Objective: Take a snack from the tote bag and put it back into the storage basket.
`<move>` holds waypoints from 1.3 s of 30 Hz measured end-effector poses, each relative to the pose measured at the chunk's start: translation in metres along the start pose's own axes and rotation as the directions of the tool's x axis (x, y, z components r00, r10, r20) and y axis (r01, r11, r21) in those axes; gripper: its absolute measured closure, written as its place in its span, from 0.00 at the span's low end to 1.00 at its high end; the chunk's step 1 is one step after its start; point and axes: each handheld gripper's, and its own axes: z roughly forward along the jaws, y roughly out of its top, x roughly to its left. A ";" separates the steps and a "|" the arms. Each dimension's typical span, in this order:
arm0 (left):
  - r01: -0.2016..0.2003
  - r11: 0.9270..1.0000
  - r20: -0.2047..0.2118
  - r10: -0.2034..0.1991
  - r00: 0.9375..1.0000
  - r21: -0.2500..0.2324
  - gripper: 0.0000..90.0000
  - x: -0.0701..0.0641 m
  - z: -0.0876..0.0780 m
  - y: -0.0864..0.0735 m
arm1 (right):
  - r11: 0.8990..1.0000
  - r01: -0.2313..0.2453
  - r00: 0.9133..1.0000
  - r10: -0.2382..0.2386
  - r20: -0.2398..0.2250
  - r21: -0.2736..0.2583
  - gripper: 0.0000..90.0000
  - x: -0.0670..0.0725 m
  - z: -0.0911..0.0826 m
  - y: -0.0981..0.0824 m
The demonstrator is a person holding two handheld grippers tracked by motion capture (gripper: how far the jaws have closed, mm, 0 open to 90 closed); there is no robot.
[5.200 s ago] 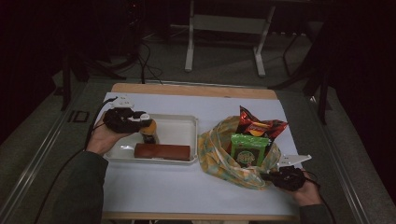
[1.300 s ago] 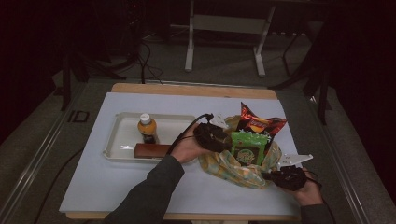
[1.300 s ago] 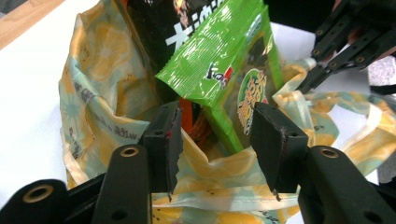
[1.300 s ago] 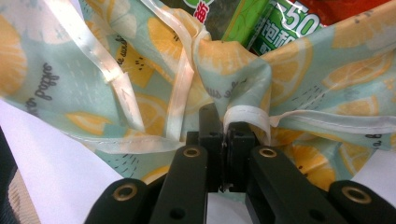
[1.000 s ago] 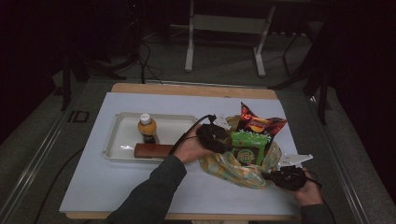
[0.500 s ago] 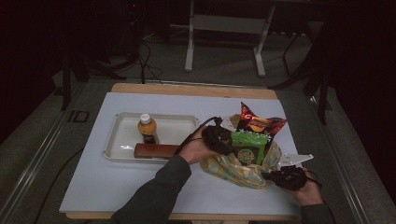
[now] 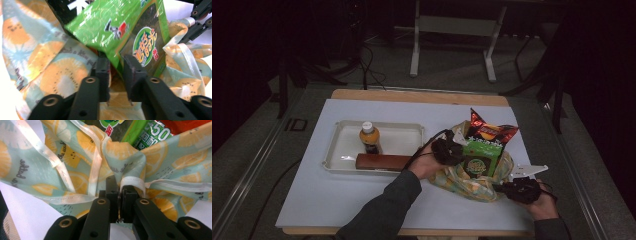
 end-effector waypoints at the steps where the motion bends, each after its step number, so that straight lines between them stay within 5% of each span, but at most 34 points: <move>1: -0.006 1.000 -0.006 0.006 1.000 0.005 0.89 0.000 0.000 0.000 | 1.000 0.000 1.000 0.000 0.001 0.000 0.97 0.000 0.000 0.000; 5: 0.000 1.000 -0.014 0.000 1.000 0.009 0.92 0.001 0.000 -0.001 | 1.000 -0.001 1.000 0.001 0.002 -0.001 0.97 0.000 0.000 0.000; 13: 0.068 0.996 0.027 -0.066 0.997 -0.053 0.61 0.010 -0.002 0.000 | 0.999 0.014 1.000 -0.015 0.005 0.029 0.99 0.001 0.003 0.000; 22: 0.098 0.989 0.058 -0.092 0.994 -0.111 0.51 0.019 -0.005 0.010 | 0.999 0.022 1.000 -0.022 0.001 0.042 0.99 0.002 0.005 0.000; 27: 0.102 0.986 0.065 -0.094 0.994 -0.133 0.53 0.021 -0.008 0.012 | 0.999 0.022 1.000 -0.022 0.000 0.043 0.99 0.002 0.005 0.000; 39: 0.103 0.977 0.068 -0.091 0.993 -0.187 0.75 0.021 -0.013 0.013 | 0.999 0.023 1.000 -0.023 -0.001 0.047 0.99 0.002 0.005 0.000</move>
